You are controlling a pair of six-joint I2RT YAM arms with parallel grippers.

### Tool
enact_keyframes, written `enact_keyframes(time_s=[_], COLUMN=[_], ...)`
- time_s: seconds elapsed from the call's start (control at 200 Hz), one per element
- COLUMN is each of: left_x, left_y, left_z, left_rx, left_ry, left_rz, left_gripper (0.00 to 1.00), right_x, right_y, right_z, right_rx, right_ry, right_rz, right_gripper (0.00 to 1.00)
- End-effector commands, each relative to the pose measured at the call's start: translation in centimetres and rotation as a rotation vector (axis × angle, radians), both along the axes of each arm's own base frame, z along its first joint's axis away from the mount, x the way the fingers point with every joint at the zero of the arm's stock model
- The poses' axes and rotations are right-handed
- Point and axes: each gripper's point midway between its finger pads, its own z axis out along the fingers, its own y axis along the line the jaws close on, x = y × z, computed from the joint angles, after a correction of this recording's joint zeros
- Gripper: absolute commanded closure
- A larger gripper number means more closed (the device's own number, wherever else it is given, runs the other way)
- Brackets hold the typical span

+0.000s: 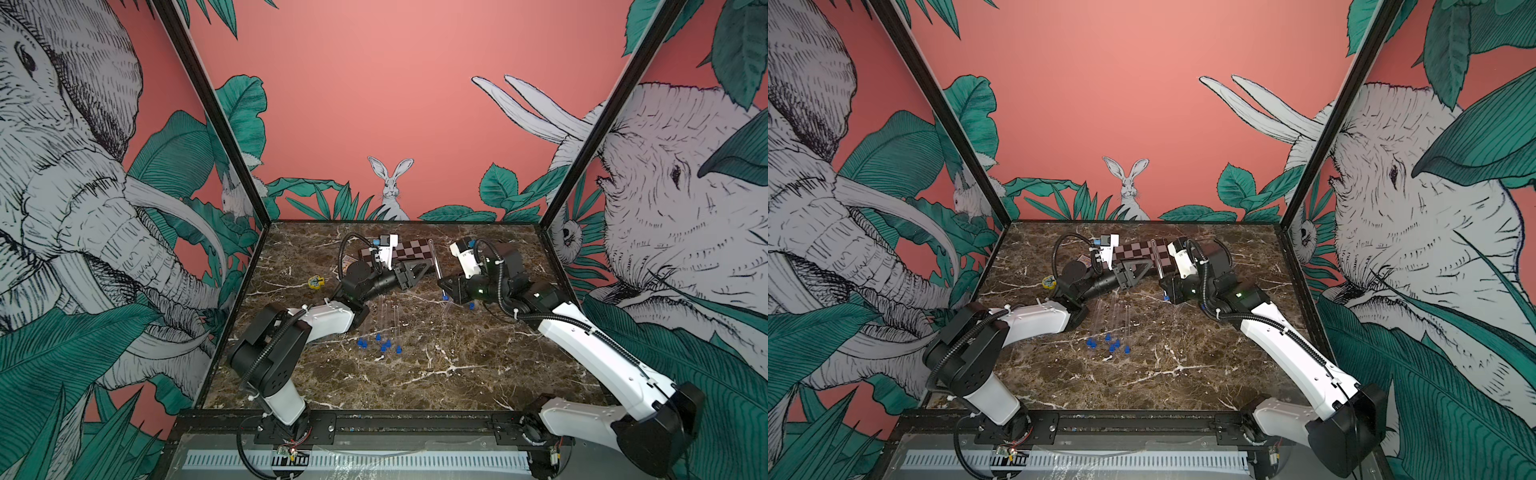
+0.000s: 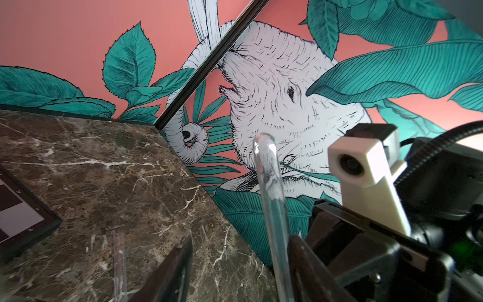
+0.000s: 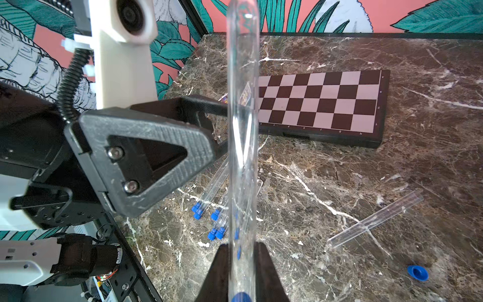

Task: Remove stoppers from test tubes
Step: Adjust the test tube.

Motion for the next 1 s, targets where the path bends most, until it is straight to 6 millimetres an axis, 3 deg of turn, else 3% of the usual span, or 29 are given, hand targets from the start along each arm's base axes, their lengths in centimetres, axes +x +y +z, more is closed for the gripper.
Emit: enact_keyframes(time_s=[0.0,0.32,0.44,0.54,0.59,0.715,0.755,0.765,0.825,0.92,0.995], left_x=[-0.9,-0.8,-1.3,-2.4,-2.6,-3.6,-4.0,-4.2,-5.1,-7.2,-7.5], left_y=[0.4,0.3,1.2,3.8,5.5,8.1,8.5,8.5,8.5,7.5,7.2], left_z=[4.0,2.8,0.6,-0.5,-0.2,0.3,0.5,0.4,0.4,-1.5,-2.8], left_rx=[-0.131,-0.118,0.129,0.539,0.703,0.969,1.017,1.028,1.083,1.204,1.265], left_ry=[-0.054,-0.016,-0.067,-0.214,-0.31,-0.583,-0.671,-0.692,-0.844,-1.129,-1.27], left_rz=[-0.049,-0.053,0.011,0.091,0.125,0.109,0.092,0.085,0.045,-0.067,-0.096], left_gripper=[0.4,0.42,0.41,0.42,0.42,0.46,0.46,0.47,0.47,0.47,0.47], right_x=[0.3,0.5,0.4,0.1,0.0,-0.3,-0.5,-0.4,-0.5,-1.1,-1.5], right_y=[0.5,1.1,0.8,0.7,0.7,1.1,1.1,1.3,1.5,2.1,2.7], right_z=[0.3,-0.2,0.3,0.1,0.0,0.1,-0.4,0.4,0.6,0.4,0.2], right_rx=[0.01,-0.001,-0.029,-0.053,-0.061,-0.032,-0.025,-0.014,0.012,0.057,0.094], right_ry=[-0.022,0.004,0.007,0.037,0.062,0.127,0.168,0.157,0.19,0.266,0.325], right_rz=[0.026,0.052,0.054,0.069,0.078,0.114,0.127,0.131,0.15,0.191,0.225], right_gripper=[0.83,0.83,0.83,0.83,0.83,0.83,0.83,0.83,0.83,0.83,0.83])
